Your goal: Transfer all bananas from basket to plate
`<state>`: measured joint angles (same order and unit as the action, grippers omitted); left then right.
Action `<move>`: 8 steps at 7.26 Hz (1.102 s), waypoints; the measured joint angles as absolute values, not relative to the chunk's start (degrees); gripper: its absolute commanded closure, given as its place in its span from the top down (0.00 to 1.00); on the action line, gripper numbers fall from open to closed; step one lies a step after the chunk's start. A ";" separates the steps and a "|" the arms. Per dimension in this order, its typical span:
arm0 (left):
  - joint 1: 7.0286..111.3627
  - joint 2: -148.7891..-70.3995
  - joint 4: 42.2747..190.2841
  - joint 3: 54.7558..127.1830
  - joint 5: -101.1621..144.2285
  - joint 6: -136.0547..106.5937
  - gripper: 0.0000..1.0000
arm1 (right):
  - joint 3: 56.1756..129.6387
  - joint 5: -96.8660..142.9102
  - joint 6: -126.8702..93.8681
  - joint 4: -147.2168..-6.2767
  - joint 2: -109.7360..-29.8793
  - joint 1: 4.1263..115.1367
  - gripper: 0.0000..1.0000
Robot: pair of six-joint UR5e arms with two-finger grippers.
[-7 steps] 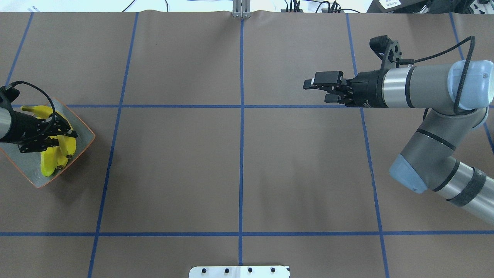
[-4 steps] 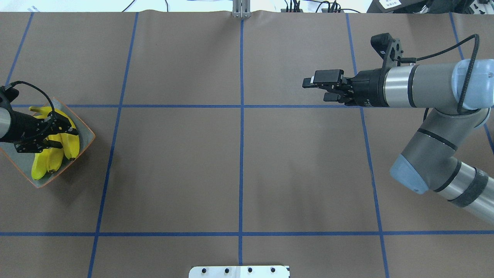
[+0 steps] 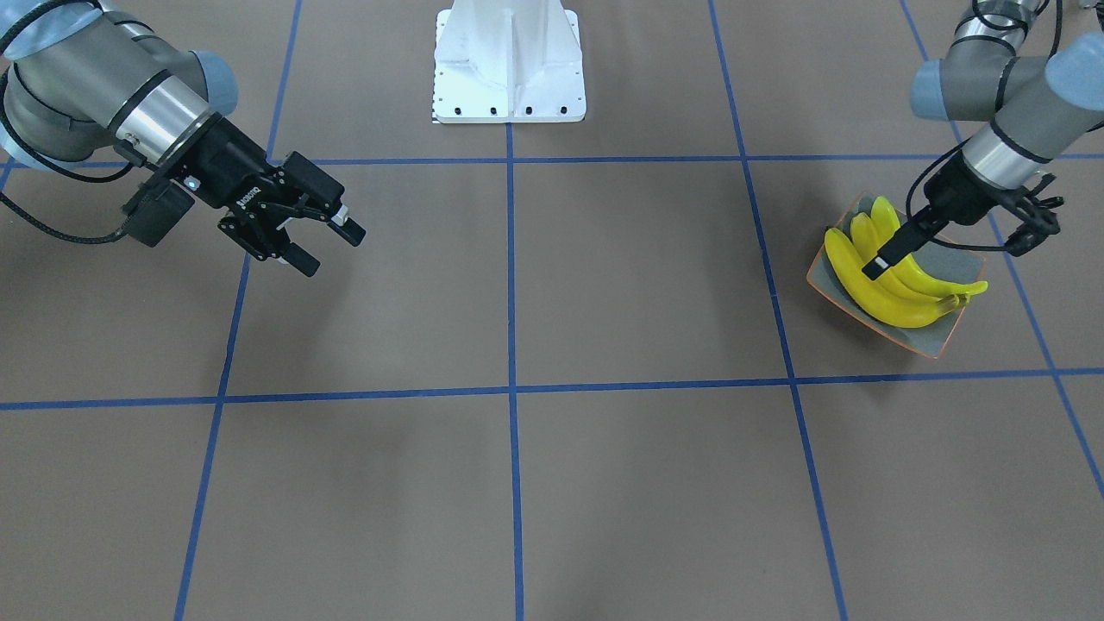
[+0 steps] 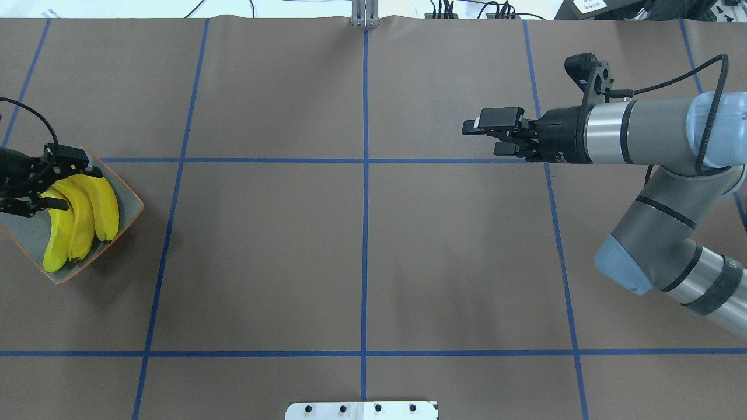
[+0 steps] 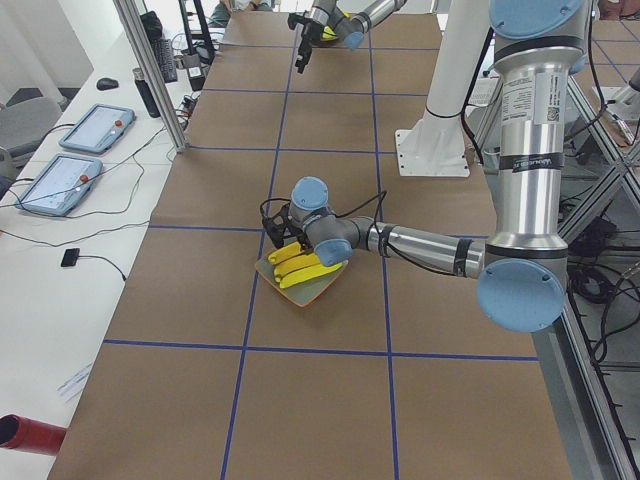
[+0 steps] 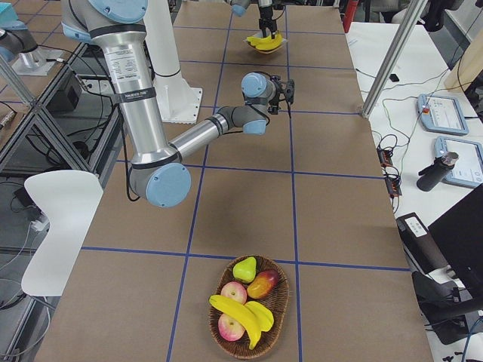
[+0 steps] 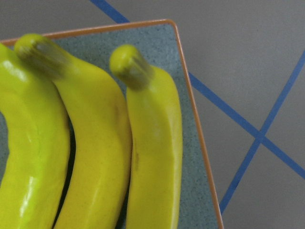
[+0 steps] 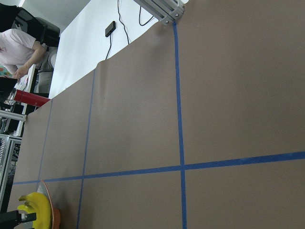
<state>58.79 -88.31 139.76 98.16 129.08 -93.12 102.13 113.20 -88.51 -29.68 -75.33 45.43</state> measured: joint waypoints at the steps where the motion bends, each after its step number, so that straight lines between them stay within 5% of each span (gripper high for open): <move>1: 61.05 -89.39 139.78 98.54 130.68 -92.54 1.00 | 102.14 113.42 -87.95 -29.67 -76.90 46.23 1.00; 4: 62.38 -92.46 139.81 99.19 131.46 -90.92 1.00 | 100.91 113.89 -82.67 -30.22 -82.89 49.67 1.00; 8: 61.99 -95.07 139.42 98.48 131.48 -88.16 1.00 | 89.52 120.63 -66.69 -30.66 -88.48 66.27 1.00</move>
